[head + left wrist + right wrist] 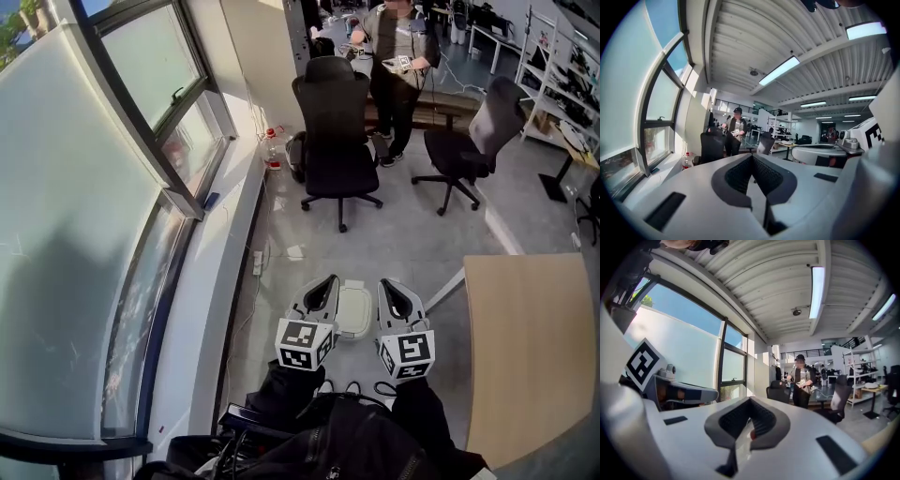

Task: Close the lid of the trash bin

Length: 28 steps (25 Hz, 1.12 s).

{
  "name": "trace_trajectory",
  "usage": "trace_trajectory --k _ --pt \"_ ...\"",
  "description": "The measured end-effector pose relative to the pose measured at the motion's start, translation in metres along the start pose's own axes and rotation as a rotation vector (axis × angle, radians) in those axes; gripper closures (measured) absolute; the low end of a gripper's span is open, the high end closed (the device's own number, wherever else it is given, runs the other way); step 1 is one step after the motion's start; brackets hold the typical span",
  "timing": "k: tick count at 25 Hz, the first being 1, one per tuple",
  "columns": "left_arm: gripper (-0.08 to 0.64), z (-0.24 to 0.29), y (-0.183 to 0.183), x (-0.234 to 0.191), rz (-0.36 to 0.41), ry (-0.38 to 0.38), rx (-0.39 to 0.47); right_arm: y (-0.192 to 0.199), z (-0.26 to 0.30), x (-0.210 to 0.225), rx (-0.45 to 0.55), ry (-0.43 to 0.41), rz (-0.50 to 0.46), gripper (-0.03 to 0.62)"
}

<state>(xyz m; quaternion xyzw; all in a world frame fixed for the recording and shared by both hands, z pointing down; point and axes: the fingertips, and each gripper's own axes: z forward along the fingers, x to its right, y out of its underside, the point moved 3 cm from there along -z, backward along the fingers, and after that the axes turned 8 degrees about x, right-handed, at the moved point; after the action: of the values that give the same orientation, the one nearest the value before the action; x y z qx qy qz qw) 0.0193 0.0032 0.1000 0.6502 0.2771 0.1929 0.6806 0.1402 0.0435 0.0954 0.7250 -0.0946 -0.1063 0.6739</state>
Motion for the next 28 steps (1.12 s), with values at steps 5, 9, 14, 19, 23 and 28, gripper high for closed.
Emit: trace_trajectory --k 5,9,14,19,23,28 --pt "0.558 0.003 -0.018 0.015 0.027 0.031 0.033 -0.022 -0.003 -0.002 0.053 0.006 -0.013 0.586" --pt "0.558 0.005 -0.027 0.029 0.049 0.057 0.056 -0.031 -0.008 0.001 0.078 0.021 -0.014 0.588" --pt "0.558 0.008 -0.031 0.031 0.05 0.054 0.064 -0.039 -0.011 0.01 0.096 0.036 -0.021 0.588" --pt "0.558 0.009 -0.033 0.026 0.053 0.048 0.071 -0.041 -0.008 0.01 0.101 0.043 -0.024 0.588" --pt "0.558 0.008 -0.032 0.025 0.054 0.042 0.074 -0.042 -0.008 0.01 0.107 0.04 -0.028 0.588" --pt "0.558 0.009 -0.034 0.023 0.059 0.03 0.074 -0.043 -0.006 0.01 0.108 0.025 -0.028 0.588"
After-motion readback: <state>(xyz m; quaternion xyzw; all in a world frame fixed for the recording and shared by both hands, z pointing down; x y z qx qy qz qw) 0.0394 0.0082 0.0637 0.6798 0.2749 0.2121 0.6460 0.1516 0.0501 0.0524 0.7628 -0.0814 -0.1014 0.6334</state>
